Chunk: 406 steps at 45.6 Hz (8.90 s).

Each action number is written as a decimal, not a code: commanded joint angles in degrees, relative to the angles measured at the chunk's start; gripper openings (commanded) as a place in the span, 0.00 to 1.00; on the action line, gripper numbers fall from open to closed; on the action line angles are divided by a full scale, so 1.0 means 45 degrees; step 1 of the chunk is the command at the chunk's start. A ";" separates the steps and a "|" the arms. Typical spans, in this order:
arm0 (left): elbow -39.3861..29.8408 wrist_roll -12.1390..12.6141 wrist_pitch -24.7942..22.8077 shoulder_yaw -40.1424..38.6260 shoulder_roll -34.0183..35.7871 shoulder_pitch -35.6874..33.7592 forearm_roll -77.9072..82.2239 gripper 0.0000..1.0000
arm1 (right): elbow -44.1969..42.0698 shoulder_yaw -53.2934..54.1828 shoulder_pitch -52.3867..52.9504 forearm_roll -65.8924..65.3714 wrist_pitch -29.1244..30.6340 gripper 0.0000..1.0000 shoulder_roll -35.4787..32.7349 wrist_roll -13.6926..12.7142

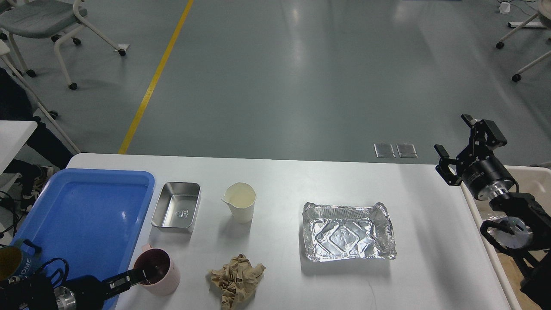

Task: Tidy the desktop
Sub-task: 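Grasp the pink mug with the left gripper and lift it, then lower the pink mug into the blue tray and release, then move the left gripper toward the small steel box, then grasp the steel box edge with the left gripper and lift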

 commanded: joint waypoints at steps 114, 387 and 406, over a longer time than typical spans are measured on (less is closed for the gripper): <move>0.3281 -0.1833 -0.1505 0.2344 0.3243 -0.2289 -0.0313 0.03 | -0.0022 -0.0470 0.0178 0.0000 -0.0156 1.00 -0.0162 -0.0079; 1.0215 -0.2223 -0.1251 0.5430 -0.5918 -0.7348 -0.0450 0.19 | -0.0022 -0.0431 0.0022 0.0020 -0.0136 1.00 -0.0650 -0.0020; 1.0060 -0.2789 -0.1329 0.5489 -0.5742 -0.7465 -0.0489 0.00 | -0.0022 -0.0431 0.0022 0.0020 -0.0175 1.00 -0.0670 -0.0020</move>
